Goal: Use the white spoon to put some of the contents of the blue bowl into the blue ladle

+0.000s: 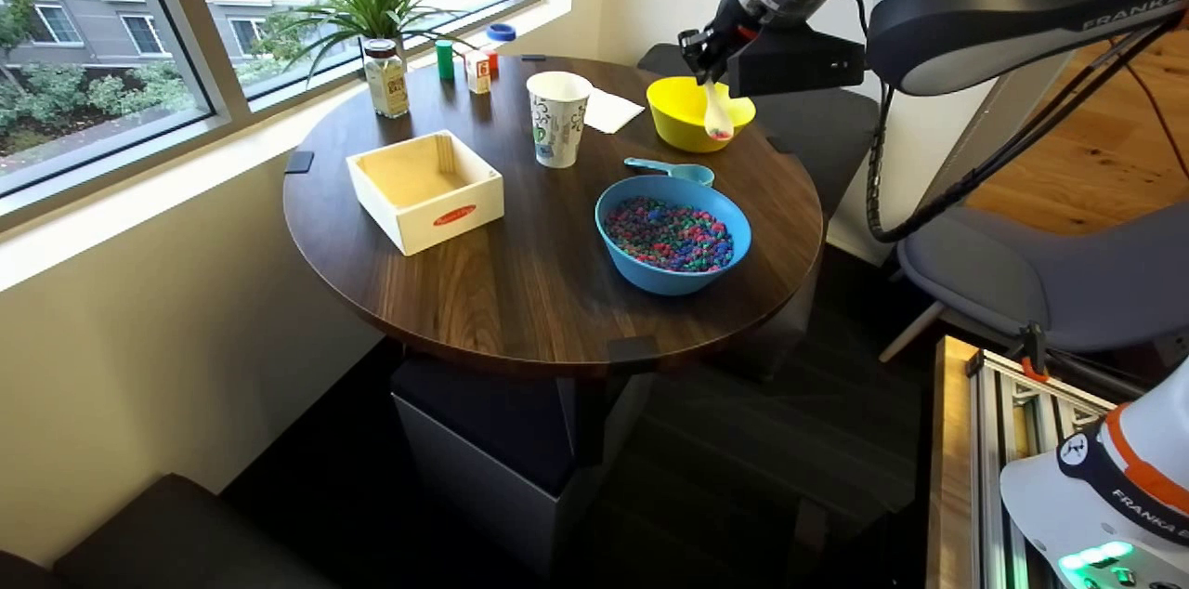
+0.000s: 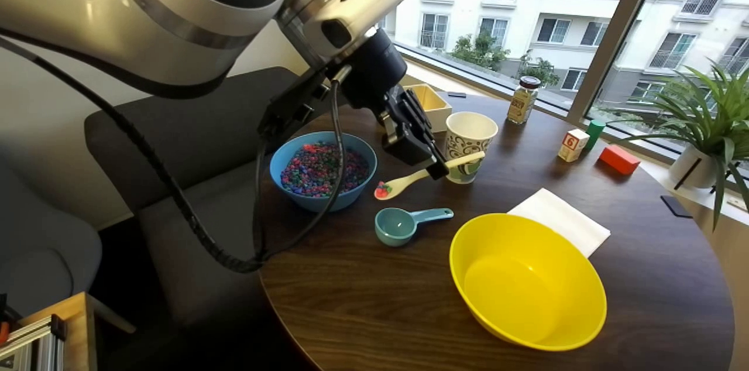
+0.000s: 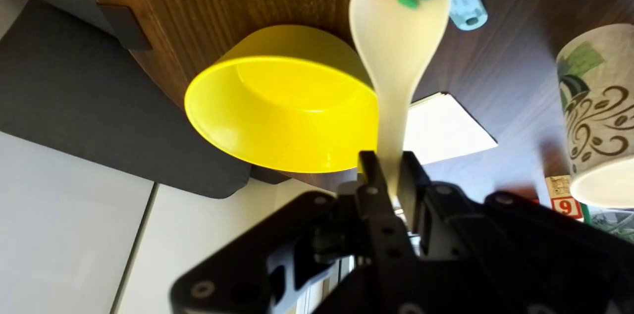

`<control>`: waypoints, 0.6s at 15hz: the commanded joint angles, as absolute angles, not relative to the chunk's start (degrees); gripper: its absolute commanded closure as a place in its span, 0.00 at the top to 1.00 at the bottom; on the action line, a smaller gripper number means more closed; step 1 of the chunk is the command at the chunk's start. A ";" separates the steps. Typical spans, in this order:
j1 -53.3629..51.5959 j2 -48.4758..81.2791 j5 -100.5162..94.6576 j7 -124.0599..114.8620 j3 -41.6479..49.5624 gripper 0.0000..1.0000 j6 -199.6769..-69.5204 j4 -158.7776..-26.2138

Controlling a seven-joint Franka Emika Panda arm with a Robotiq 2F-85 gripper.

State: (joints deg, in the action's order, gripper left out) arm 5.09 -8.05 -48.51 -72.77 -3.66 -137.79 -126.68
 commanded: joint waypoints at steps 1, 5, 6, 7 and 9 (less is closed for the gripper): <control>4.42 -6.51 -54.30 -77.43 -3.53 0.03 -138.39 -126.87; 3.40 -4.85 -60.44 -81.62 -3.36 0.03 -138.32 -126.67; 3.11 -4.53 -61.75 -82.49 -3.32 0.03 -138.23 -126.66; 2.80 -4.19 -62.76 -83.28 -3.28 0.03 -138.13 -126.66; 2.30 -3.48 -64.55 -84.68 -3.14 0.03 -138.02 -126.65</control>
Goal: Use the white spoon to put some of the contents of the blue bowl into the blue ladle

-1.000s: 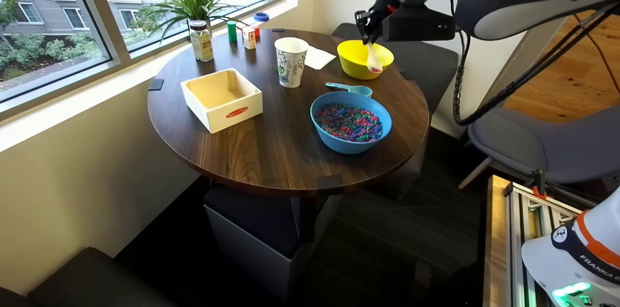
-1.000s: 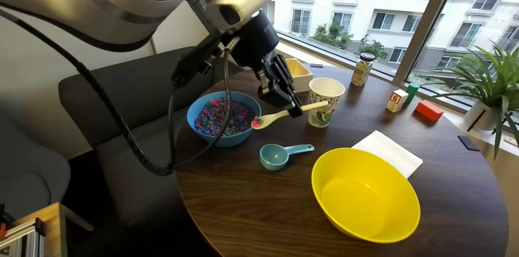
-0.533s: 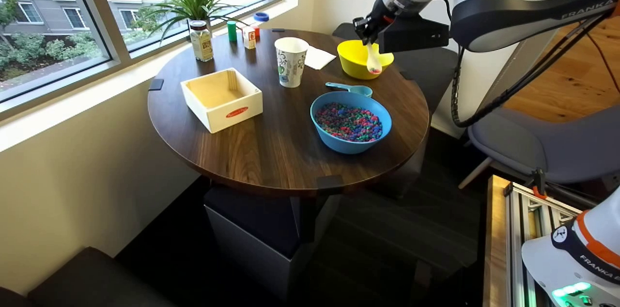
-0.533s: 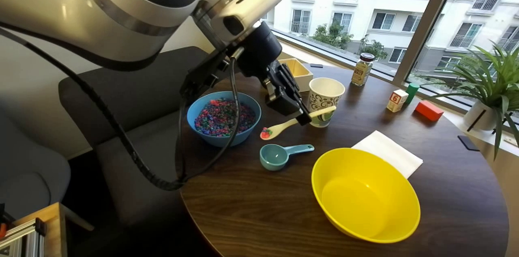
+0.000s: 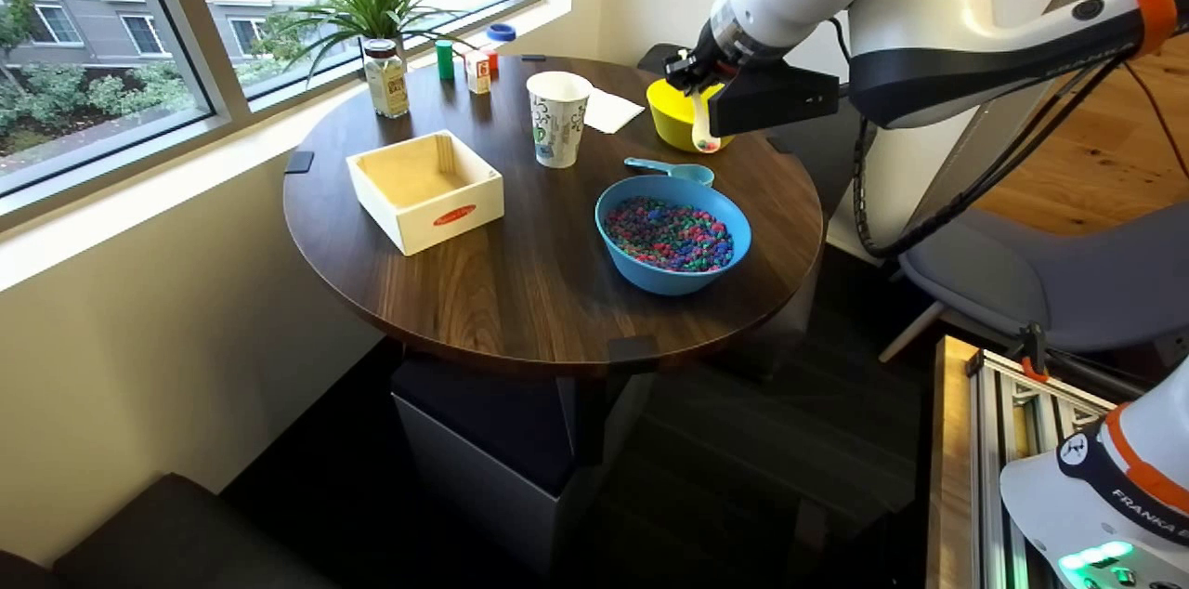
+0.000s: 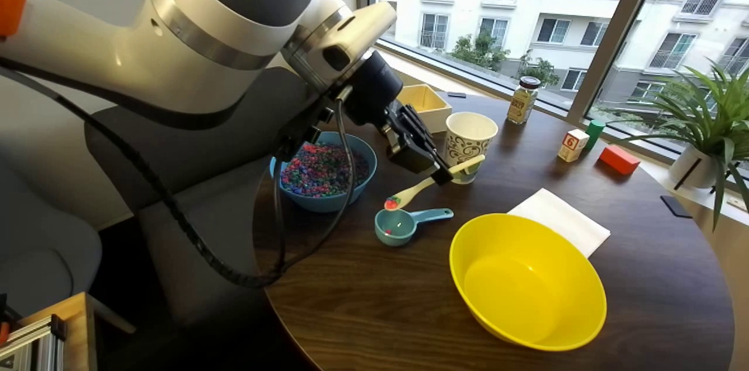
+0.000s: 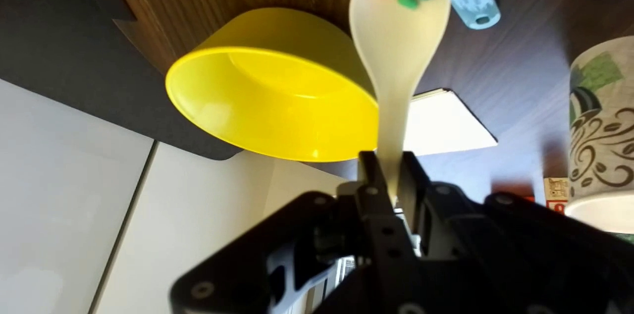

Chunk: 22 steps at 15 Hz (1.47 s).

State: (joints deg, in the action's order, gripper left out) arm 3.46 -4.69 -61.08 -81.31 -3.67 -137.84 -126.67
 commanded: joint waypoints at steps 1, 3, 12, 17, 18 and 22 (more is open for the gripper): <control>2.13 -3.12 -65.46 -85.42 -3.05 0.03 -137.97 -126.59; 1.83 -2.58 -67.04 -86.51 -2.91 0.03 -137.83 -126.50; 0.63 -1.92 -75.49 -89.39 -3.02 0.03 -137.23 -127.13; -0.01 -1.93 -78.95 -91.07 -3.09 0.03 -137.03 -127.62; -0.11 -1.94 -79.20 -91.17 -3.08 0.03 -136.99 -127.75; -0.32 -2.42 -80.31 -90.76 -3.07 0.03 -136.33 -128.54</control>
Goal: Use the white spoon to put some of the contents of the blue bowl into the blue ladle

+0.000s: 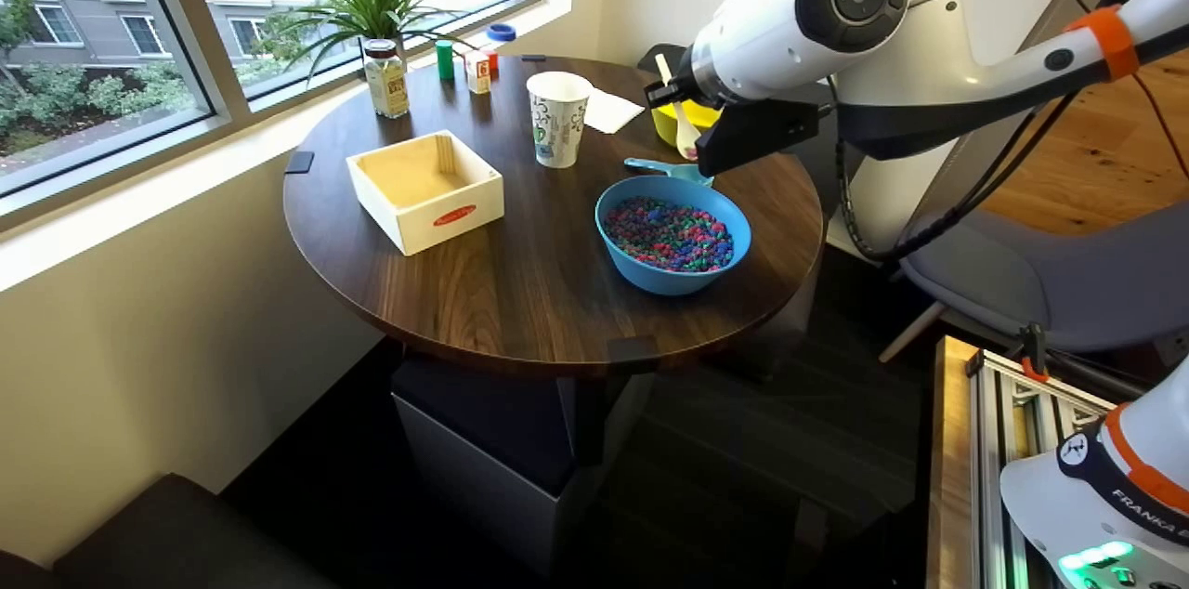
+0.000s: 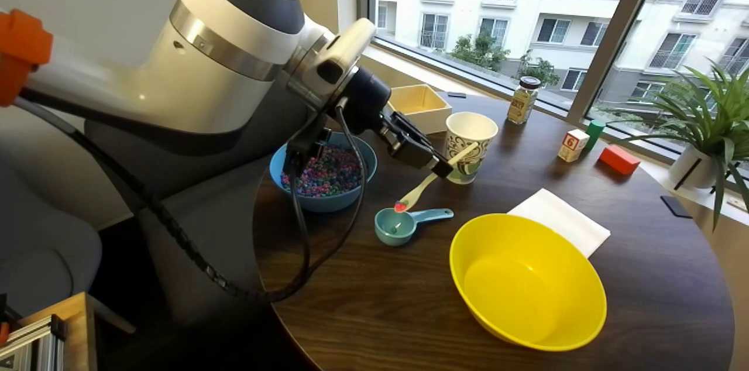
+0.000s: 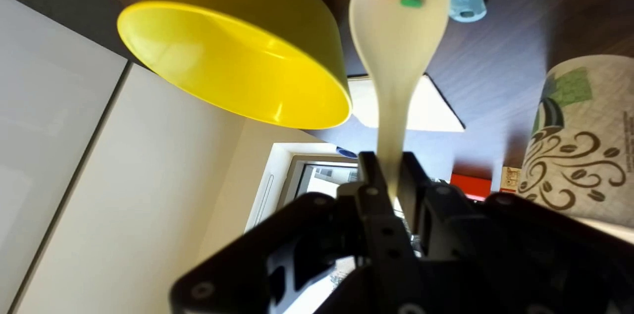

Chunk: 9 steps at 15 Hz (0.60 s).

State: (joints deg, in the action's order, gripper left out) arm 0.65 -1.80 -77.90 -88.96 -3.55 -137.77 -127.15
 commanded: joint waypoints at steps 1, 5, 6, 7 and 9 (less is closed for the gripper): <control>-0.32 -2.60 -81.12 -90.79 -3.07 0.03 -135.96 -128.80; -0.48 -3.06 -83.13 -91.32 -3.18 0.03 -135.38 -129.90; -0.54 -3.07 -83.18 -91.44 -3.22 0.03 -135.38 -130.05; -0.61 -3.05 -83.44 -91.70 -3.26 0.03 -135.40 -130.17; -0.79 -3.02 -84.58 -92.53 -3.33 0.03 -135.29 -130.39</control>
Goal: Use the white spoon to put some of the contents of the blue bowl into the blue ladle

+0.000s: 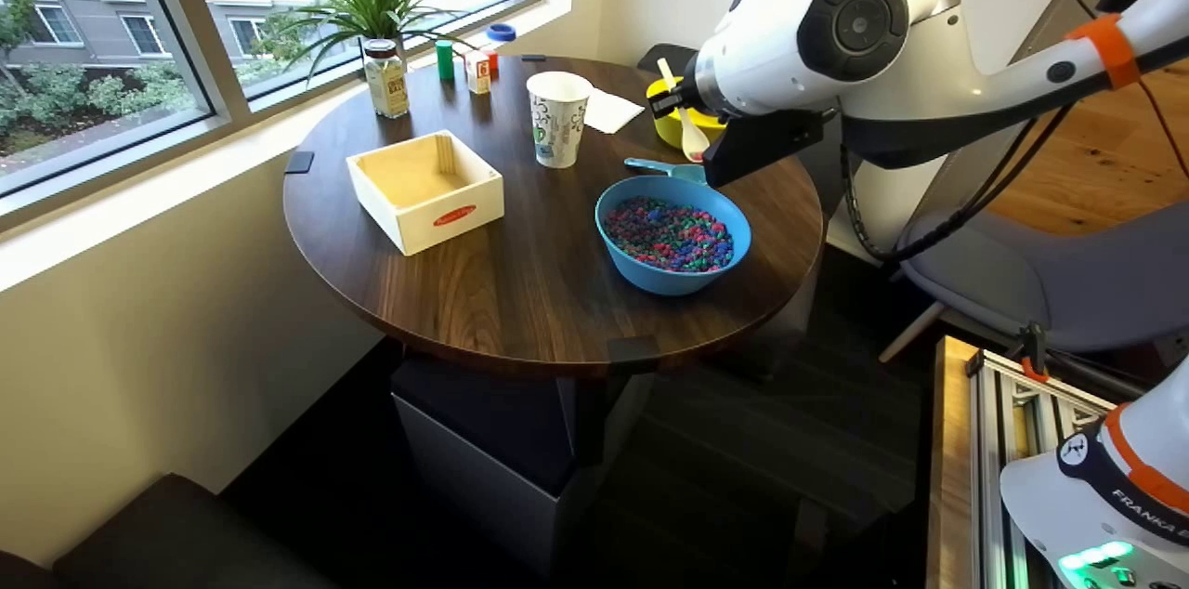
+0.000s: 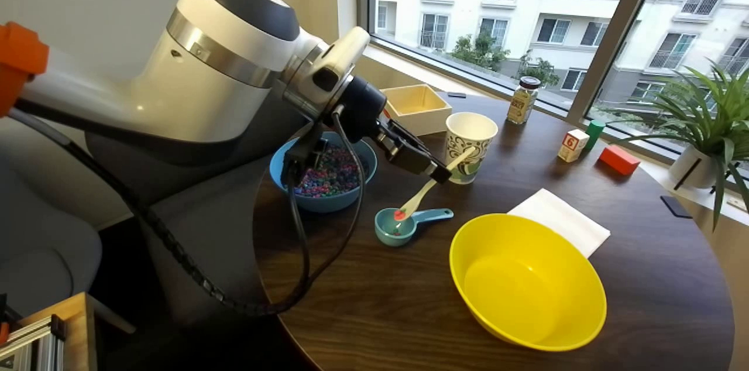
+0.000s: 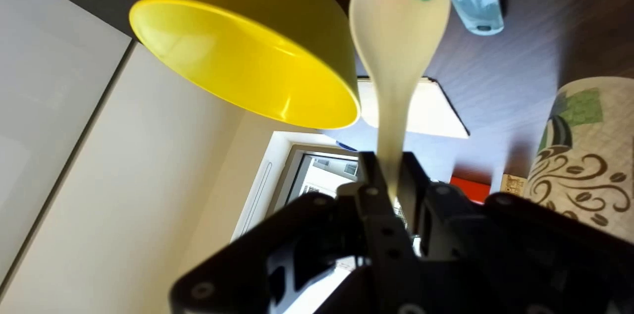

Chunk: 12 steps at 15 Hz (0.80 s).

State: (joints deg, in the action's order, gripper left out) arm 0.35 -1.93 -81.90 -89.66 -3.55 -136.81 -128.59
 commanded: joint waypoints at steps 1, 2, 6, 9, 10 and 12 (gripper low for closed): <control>-0.90 -3.04 -85.36 -92.95 -3.36 0.03 -135.16 -130.59; -1.01 -3.09 -86.13 -93.39 -3.39 0.03 -135.02 -130.79; -1.53 -3.25 -89.85 -95.14 -3.53 0.03 -134.17 -131.31; -1.98 -3.32 -91.87 -96.09 -3.67 0.03 -133.04 -131.71; -2.12 -3.35 -92.16 -96.19 -3.70 0.03 -133.00 -131.87; -2.37 -3.41 -92.76 -96.51 -3.77 0.03 -133.04 -132.15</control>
State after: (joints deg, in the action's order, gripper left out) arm -1.40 -2.07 -90.47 -94.15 -3.67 -134.51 -130.07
